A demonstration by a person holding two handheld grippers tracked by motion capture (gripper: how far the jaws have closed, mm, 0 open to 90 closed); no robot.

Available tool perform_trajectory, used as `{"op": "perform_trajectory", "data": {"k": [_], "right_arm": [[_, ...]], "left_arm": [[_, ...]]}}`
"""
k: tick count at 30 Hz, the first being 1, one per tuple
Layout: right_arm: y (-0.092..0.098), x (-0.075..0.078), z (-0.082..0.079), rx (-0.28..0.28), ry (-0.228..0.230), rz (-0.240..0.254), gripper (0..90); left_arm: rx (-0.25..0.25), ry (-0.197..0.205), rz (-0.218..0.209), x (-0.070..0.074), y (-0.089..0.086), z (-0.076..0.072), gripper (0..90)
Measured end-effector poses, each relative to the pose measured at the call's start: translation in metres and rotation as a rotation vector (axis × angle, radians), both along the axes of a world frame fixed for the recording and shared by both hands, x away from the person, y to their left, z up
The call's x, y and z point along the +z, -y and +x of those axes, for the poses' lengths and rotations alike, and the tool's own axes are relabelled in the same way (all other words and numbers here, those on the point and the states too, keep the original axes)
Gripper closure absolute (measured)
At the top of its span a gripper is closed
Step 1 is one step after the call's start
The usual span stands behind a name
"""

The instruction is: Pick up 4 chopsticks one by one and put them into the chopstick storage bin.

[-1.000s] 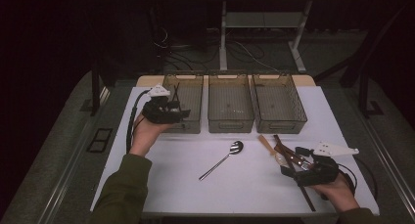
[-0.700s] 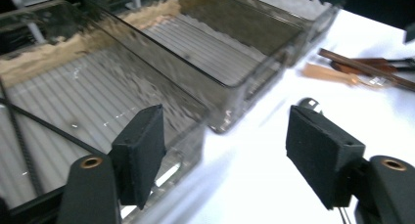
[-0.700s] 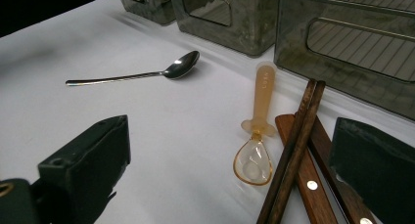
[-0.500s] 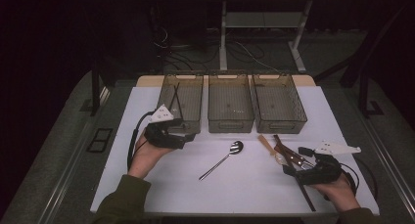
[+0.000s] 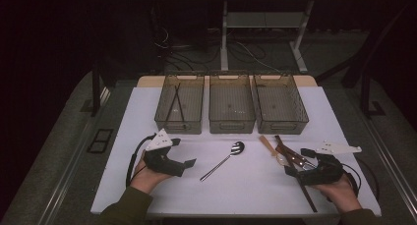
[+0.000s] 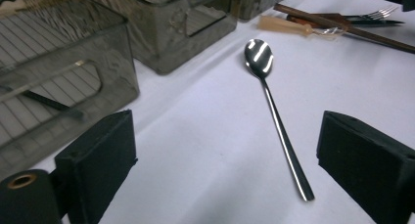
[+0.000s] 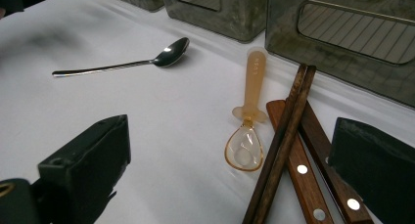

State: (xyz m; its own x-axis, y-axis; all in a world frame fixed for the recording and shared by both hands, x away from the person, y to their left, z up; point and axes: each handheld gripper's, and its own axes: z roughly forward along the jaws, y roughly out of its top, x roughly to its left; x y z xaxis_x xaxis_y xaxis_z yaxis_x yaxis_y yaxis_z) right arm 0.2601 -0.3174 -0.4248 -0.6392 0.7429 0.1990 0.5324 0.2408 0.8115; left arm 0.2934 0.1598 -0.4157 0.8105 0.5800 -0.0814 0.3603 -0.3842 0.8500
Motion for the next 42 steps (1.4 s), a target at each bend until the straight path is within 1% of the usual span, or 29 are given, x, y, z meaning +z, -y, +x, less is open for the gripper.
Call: {"op": "perform_trajectory", "data": {"k": [2,4,6,9,11,12,13,15,16,18,23,25,28,34,36,37,41,42], "right_arm": [[0.0,0.0,0.0,-0.002,-0.001,-0.004,2.2],[0.001,0.0,0.0,-0.004,-0.005,-0.004,2.2],[0.001,0.0,0.0,-0.007,-0.009,-0.009,2.2],[0.002,-0.001,0.001,-0.018,-0.014,-0.016,2.2],[0.002,0.0,0.001,-0.025,-0.019,-0.027,2.2],[0.002,0.0,0.001,-0.029,-0.024,-0.031,5.3],[0.003,0.0,0.001,-0.027,-0.017,-0.033,6.2],[0.003,0.0,0.002,-0.038,-0.026,-0.044,7.6],[0.003,0.0,0.003,-0.046,-0.028,-0.052,10.7],[0.005,0.0,0.004,-0.056,-0.036,-0.051,14.0],[0.005,0.002,0.01,-0.09,-0.05,-0.059,16.9],[0.005,0.004,0.012,-0.098,-0.053,-0.051,21.8],[0.006,0.006,0.017,-0.113,-0.049,-0.056,25.1],[0.005,0.005,0.028,-0.139,-0.076,-0.054,32.0],[0.004,0.004,0.033,-0.146,-0.071,-0.064,34.7],[0.003,0.004,0.036,-0.143,-0.078,-0.069,38.4],[0.0,0.002,0.049,-0.146,-0.08,-0.091,43.2],[-0.002,0.001,0.051,-0.143,-0.089,-0.09,45.1]], "left_arm": [[-0.012,-0.002,0.001,-0.002,-0.001,-0.003,4.2],[-0.011,-0.007,0.002,-0.004,-0.001,-0.007,1.8],[-0.01,-0.015,-0.009,-0.007,-0.002,-0.011,0.1],[-0.011,-0.032,-0.017,-0.01,-0.003,-0.015,0.0],[-0.013,-0.048,-0.013,-0.012,-0.003,-0.018,0.0],[-0.018,-0.049,-0.007,-0.013,-0.002,-0.019,0.0],[-0.022,-0.049,0.002,-0.015,-0.001,-0.02,0.0],[-0.036,-0.051,0.013,-0.017,0.0,-0.019,0.0],[-0.039,-0.052,0.022,-0.017,0.0,-0.019,0.0],[-0.046,-0.058,0.02,-0.018,0.0,-0.019,0.0],[-0.051,-0.058,0.017,-0.018,0.0,-0.018,0.0],[-0.051,-0.057,0.019,-0.018,0.0,-0.018,0.0],[-0.05,-0.062,0.015,-0.019,0.0,-0.018,0.0],[-0.06,-0.059,0.024,-0.019,0.0,-0.018,0.0],[-0.062,-0.059,0.022,-0.019,0.0,-0.018,0.0],[-0.062,-0.06,0.023,-0.019,0.001,-0.018,0.0],[-0.06,-0.06,0.019,-0.019,0.001,-0.018,0.0],[-0.057,-0.061,0.017,-0.02,0.001,-0.017,0.0]]}}
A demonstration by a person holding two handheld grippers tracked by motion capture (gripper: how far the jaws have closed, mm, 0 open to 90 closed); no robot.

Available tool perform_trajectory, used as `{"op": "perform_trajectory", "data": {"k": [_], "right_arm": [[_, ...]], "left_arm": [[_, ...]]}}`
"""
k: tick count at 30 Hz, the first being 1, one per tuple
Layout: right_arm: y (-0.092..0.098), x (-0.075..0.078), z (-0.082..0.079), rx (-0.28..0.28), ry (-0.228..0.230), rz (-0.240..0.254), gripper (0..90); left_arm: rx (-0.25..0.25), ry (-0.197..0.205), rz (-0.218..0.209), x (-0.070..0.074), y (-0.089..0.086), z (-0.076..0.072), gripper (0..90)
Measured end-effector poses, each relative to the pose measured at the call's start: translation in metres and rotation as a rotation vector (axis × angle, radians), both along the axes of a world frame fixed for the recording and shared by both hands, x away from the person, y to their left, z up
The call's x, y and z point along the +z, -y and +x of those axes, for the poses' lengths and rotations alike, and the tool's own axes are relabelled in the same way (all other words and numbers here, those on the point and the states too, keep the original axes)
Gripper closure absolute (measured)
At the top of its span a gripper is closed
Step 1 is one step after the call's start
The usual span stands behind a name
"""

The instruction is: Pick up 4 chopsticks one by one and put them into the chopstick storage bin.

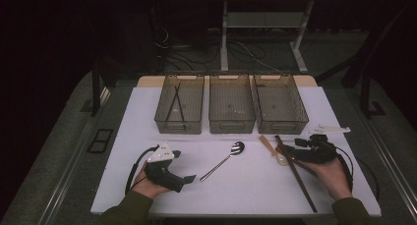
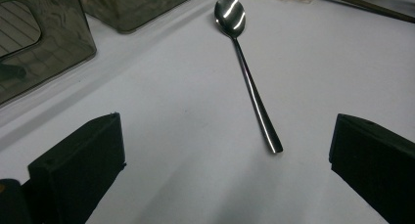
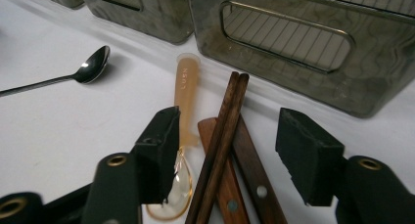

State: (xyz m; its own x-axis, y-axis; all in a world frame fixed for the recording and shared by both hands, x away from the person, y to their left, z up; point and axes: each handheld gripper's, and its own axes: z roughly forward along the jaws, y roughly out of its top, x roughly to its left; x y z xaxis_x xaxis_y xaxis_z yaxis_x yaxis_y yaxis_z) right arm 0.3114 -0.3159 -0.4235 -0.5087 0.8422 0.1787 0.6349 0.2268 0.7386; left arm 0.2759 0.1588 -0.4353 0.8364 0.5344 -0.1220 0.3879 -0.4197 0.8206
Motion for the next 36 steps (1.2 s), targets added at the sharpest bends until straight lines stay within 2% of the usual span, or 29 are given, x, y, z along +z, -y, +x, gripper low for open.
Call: {"op": "perform_trajectory", "data": {"k": [9,20,29,36], "right_arm": [[-0.011,-0.008,0.023,0.019,-0.044,-0.02,53.8],[-0.021,-0.016,0.045,0.018,-0.055,-0.043,58.5],[-0.026,-0.023,0.052,0.017,-0.079,-0.076,59.5],[-0.027,-0.025,0.054,0.016,-0.087,-0.081,65.4]], "left_arm": [[-0.003,0.003,0.004,0.0,0.0,0.0,0.0],[0.0,-0.001,0.006,-0.001,0.0,0.001,0.0],[-0.006,-0.003,0.013,-0.001,0.001,0.001,0.0],[-0.009,-0.005,0.017,-0.001,0.001,0.001,0.0]]}}
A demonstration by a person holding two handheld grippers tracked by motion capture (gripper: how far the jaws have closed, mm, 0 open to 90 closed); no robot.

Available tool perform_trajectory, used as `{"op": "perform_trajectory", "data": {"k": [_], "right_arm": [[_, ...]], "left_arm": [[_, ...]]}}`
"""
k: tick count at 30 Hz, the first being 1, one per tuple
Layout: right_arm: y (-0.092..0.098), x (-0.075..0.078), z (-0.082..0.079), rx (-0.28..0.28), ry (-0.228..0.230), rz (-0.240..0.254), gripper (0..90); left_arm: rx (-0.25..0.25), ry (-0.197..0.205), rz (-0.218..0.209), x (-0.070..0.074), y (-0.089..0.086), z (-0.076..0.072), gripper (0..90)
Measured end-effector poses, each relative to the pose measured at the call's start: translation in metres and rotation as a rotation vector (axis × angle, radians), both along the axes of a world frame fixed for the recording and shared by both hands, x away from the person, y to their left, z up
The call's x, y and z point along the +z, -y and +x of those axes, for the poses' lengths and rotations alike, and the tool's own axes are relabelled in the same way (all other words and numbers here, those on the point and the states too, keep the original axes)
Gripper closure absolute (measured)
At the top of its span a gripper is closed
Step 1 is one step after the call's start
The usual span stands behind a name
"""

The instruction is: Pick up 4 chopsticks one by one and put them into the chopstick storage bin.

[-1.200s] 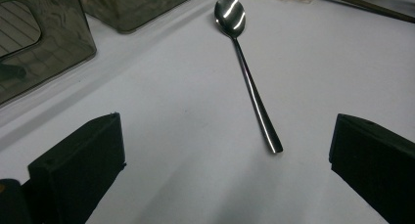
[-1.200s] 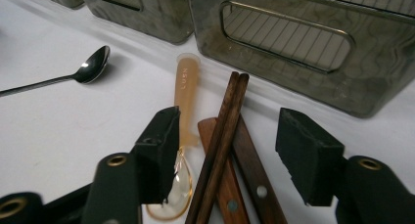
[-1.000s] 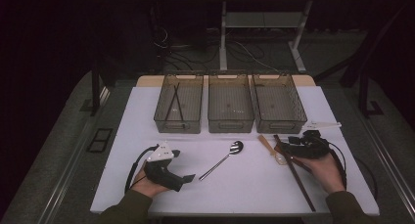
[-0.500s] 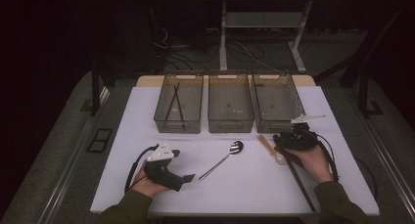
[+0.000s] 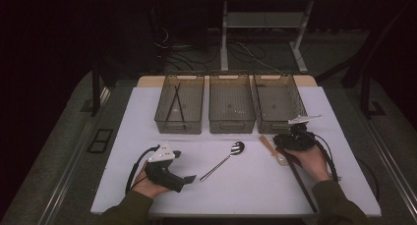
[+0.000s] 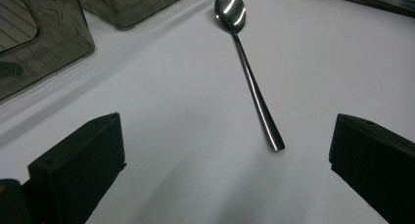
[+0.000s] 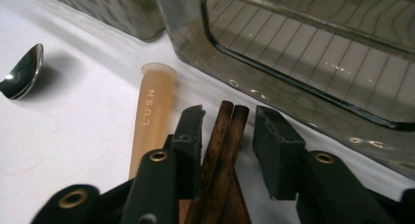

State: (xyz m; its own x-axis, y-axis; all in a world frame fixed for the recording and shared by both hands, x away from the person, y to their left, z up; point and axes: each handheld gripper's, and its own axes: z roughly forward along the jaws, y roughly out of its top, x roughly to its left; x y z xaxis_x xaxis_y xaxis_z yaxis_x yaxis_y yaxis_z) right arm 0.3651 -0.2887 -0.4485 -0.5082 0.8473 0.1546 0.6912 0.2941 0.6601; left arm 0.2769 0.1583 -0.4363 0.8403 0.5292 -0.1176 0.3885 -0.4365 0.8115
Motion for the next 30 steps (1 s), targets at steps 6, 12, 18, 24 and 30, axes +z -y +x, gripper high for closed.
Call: {"op": "perform_trajectory", "data": {"k": [6,12,18,24,30], "right_arm": [[0.0008,-0.0002,0.0013,0.007,-0.004,0.007,71.8],[-0.002,-0.0002,0.0018,0.027,-0.003,0.004,77.8],[-0.0041,0.0001,0.0006,0.052,0.004,-0.001,78.5],[-0.0059,0.0,-0.0002,0.095,0.021,-0.011,78.5],[-0.007,-0.0008,0.0006,0.125,0.038,-0.015,78.2]], "left_arm": [[0.0,0.0,-0.005,-0.0001,0.0,-0.0001,0.0],[-0.002,0.0,-0.007,0.0,0.0001,-0.0002,0.0],[-0.001,0.0,-0.008,-0.0001,0.0005,-0.0004,0.0],[-0.003,0.0,-0.008,0.0,0.0004,-0.0006,0.0],[-0.004,0.0,-0.009,0.0001,0.0003,-0.0005,0.0]]}}
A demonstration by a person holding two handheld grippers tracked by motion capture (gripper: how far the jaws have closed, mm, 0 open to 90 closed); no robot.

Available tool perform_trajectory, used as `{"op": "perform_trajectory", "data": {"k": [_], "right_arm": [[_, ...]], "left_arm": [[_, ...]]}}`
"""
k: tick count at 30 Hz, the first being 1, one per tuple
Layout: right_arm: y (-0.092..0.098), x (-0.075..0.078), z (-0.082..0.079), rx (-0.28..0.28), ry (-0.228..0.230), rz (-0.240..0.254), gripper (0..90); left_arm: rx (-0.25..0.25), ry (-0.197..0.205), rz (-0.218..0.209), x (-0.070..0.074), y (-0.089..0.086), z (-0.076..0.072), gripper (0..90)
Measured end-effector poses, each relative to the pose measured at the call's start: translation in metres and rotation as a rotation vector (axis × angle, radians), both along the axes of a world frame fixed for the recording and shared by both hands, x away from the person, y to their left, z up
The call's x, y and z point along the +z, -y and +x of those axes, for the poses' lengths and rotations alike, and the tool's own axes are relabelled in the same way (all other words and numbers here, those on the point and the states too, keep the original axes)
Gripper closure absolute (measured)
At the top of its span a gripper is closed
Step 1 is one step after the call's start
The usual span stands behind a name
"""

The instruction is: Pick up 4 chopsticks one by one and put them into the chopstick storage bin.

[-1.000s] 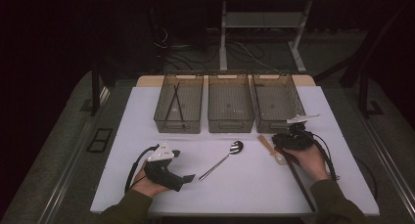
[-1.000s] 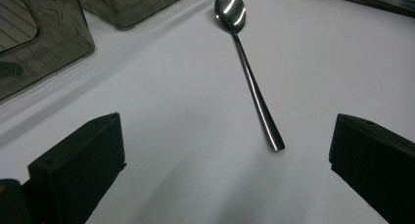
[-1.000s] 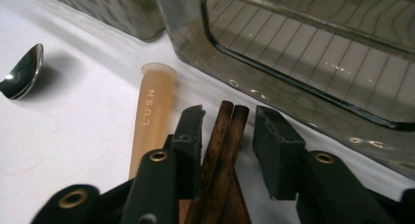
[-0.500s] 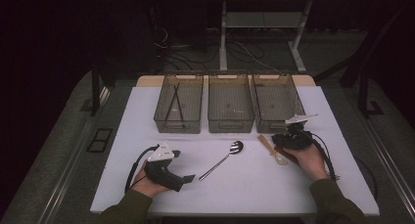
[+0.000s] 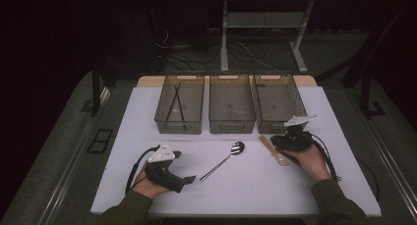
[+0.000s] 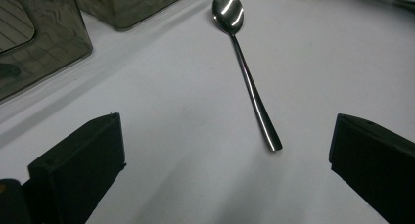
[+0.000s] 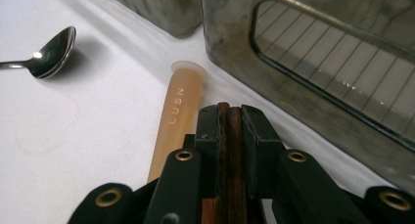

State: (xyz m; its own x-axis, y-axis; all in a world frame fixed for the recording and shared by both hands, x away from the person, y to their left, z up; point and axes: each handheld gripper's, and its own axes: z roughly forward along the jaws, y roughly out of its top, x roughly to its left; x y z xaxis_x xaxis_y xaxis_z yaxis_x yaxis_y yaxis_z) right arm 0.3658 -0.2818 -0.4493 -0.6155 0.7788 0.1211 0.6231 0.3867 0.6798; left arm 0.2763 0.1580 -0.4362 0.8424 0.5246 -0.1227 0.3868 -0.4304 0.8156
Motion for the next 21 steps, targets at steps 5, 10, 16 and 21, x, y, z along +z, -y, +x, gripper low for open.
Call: {"op": "perform_trajectory", "data": {"k": [5,10,16,21], "right_arm": [[0.0006,0.0001,-0.0005,-0.012,0.003,0.002,71.2],[0.0005,0.0,-0.0007,-0.017,-0.004,0.008,65.0],[0.0018,0.0016,-0.0015,-0.026,-0.005,0.017,60.6],[0.0038,0.0065,-0.0035,-0.037,-0.002,0.041,56.4]], "left_arm": [[-0.002,0.001,0.0,0.0002,0.0,-0.0002,0.0],[-0.002,0.0,0.0,0.0001,0.0001,0.0,0.0],[-0.002,0.0,-0.002,0.0002,-0.0001,-0.0001,0.0],[-0.002,0.0,-0.002,0.0006,-0.0002,-0.0002,0.0]]}}
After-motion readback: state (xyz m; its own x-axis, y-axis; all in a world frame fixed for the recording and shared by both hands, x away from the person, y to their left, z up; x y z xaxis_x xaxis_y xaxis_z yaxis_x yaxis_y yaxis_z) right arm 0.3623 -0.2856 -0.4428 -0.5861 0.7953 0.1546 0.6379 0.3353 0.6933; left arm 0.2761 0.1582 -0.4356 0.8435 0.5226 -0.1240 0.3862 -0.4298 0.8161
